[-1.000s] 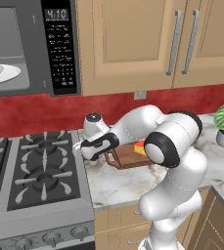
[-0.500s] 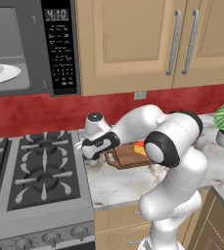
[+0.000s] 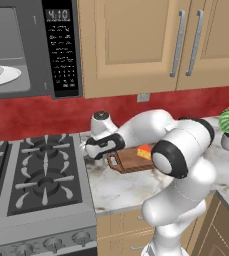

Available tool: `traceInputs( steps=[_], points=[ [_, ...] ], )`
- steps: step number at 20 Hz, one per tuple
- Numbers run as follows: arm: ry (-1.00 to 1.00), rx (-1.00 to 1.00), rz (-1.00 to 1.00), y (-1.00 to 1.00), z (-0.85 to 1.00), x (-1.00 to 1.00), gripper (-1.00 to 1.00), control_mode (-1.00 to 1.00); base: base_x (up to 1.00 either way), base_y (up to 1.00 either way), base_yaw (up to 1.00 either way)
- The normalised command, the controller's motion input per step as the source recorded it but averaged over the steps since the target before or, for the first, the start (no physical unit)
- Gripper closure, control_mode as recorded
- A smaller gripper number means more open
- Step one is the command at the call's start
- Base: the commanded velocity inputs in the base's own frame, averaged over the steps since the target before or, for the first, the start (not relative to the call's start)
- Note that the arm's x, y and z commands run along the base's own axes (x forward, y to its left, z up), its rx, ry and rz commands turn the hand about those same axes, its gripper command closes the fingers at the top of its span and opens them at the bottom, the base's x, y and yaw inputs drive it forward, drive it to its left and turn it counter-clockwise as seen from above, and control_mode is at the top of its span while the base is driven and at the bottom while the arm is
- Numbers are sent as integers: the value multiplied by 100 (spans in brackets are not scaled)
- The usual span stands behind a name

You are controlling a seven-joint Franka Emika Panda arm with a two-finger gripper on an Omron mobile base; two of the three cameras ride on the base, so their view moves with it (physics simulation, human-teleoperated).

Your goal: Retrieve the reheated potato from the microwave, then place the potato, cheese, and condiment on the cutting board.

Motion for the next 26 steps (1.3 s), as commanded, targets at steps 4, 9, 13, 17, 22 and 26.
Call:
traceInputs(
  steps=[4,9,13,17,22,26],
  points=[
    [0,0,0,-44,25,-5,100,-100,0,0,0],
    [1,0,0,-56,8,-1,100,-100,0,0,0],
    [0,0,0,-61,0,-4,100,-100,0,0,0],
    [0,0,0,-55,-1,-3,100,-100,0,0,0],
    [0,0,0,-42,-12,4,100,-100,0,0,0],
    [0,0,0,-28,-18,9,100,-100,0,0,0]
  ],
)
